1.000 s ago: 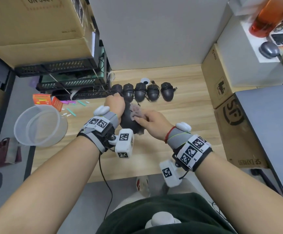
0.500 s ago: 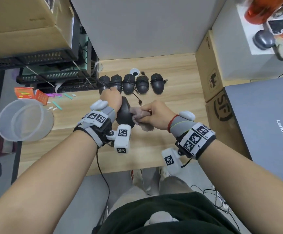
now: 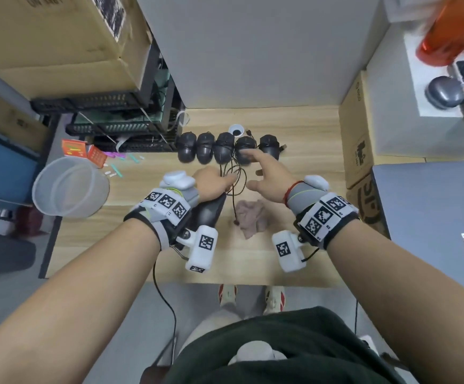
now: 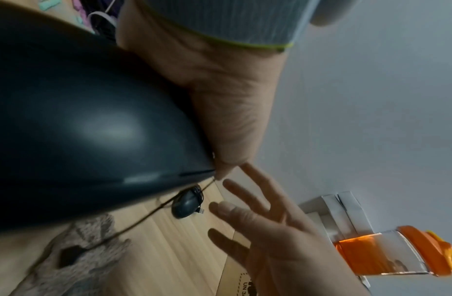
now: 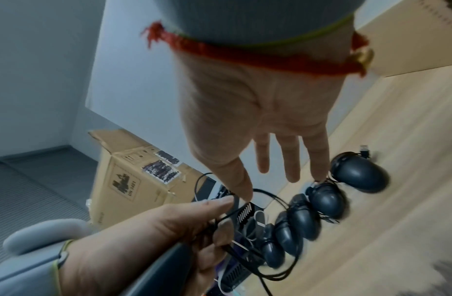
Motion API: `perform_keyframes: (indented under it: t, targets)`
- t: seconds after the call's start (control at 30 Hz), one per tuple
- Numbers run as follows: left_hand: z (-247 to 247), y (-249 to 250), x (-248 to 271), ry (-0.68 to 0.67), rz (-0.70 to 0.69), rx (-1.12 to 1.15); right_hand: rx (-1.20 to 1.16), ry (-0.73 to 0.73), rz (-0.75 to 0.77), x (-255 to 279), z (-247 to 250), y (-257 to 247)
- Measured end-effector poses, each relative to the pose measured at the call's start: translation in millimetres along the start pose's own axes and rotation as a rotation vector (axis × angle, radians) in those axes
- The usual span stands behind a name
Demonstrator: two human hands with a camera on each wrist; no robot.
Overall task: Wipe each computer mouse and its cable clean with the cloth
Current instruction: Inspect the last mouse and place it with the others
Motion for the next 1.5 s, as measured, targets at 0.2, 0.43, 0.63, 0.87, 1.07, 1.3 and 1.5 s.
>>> perform_keyframes:
  t: [0.2,0.43,0.63,0.87,1.07,1.3,1.5]
  targets:
    - [22,19,16,0.001,-0.151,0.002,0.040,0.035,0.070,-11,18,-12]
    - [34,19,24,-0.004,-0.216,-0.018,-0.018,0.230,-0.075,-9,43,-14]
    - [65,54,25,0.060,-0.275,0.040,-0.081,0.451,-0.136,-8,93,-23]
    - [97,61,20,0.061,-0.361,0.087,-0.571,0.353,-0.082,-5,101,-73]
    - [119,47,16,0.052,-0.371,0.183,-0.587,0.447,0.007,-7,116,-95]
    - [137,43,15,0.126,-0.341,0.351,-0.297,-0.076,0.072,-4,62,-119]
    - [146,42,16,0.120,-0.334,0.288,-0.247,-0.126,0.079,-3,46,-128]
Point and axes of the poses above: each hand's wrist, its own x-axis away from the middle knuckle, its own z-axis out of the back of the hand, y = z × x, the point moved 3 cm from there along -x, towards the middle knuckle, and after that the axes turned 8 degrees about y, right-handed, at the moved point
